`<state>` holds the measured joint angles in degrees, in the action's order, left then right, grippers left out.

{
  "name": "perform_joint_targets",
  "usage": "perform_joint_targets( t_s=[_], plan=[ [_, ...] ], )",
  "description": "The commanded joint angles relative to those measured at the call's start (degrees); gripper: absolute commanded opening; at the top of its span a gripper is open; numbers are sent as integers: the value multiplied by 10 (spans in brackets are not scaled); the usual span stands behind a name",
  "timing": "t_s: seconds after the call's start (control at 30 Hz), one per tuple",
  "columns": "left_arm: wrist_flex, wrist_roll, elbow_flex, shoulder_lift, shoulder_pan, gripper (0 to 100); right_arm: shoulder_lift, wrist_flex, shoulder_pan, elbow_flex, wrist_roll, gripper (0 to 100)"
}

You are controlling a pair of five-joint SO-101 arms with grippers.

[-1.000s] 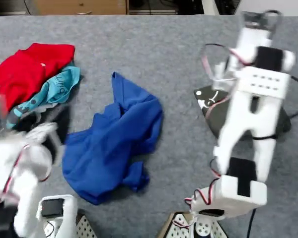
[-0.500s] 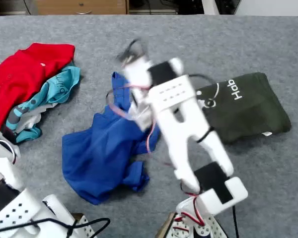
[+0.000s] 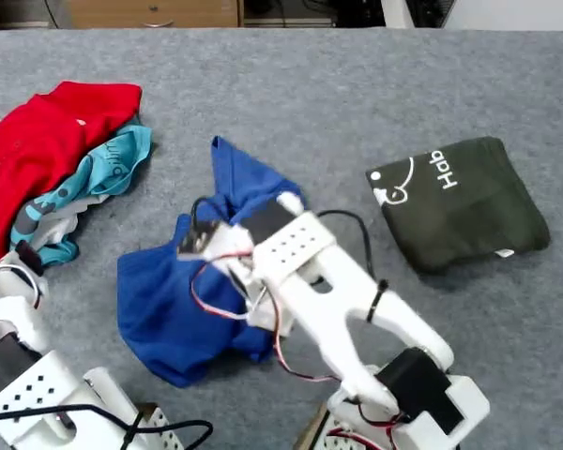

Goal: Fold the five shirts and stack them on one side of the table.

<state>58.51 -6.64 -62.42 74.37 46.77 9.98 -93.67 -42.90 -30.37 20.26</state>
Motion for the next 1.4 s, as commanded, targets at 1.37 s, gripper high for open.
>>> perform_joint_targets(
  t_s=[1.37],
  plan=[
    [-1,11,0,0,-4,253,45,45,77,98,-41,5]
  ],
)
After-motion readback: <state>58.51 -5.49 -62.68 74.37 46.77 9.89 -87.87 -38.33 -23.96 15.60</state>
